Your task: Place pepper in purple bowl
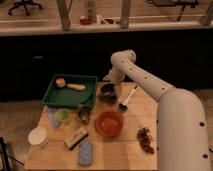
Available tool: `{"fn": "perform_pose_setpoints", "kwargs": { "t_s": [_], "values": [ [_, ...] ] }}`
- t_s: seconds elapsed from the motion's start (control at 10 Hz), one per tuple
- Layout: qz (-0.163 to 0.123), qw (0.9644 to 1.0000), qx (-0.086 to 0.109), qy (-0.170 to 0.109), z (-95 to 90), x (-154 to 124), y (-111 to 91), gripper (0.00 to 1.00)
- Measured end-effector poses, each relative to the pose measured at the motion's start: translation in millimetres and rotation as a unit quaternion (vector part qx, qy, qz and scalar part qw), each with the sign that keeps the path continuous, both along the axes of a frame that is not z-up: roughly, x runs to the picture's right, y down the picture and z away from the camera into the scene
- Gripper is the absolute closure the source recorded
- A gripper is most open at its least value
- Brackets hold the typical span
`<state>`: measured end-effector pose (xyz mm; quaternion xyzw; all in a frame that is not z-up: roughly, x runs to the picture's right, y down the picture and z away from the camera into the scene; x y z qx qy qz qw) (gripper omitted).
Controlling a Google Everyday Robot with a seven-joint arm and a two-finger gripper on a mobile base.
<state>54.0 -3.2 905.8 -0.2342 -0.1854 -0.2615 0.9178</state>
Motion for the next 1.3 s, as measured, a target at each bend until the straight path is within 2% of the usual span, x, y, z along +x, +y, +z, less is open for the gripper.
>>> {"fn": "perform_pose_setpoints", "kwargs": {
  "t_s": [1.3],
  "values": [
    [0.004,1.0,-0.005,-0.004,-1.1,2.2,-1.2,0.2]
  ]
}}
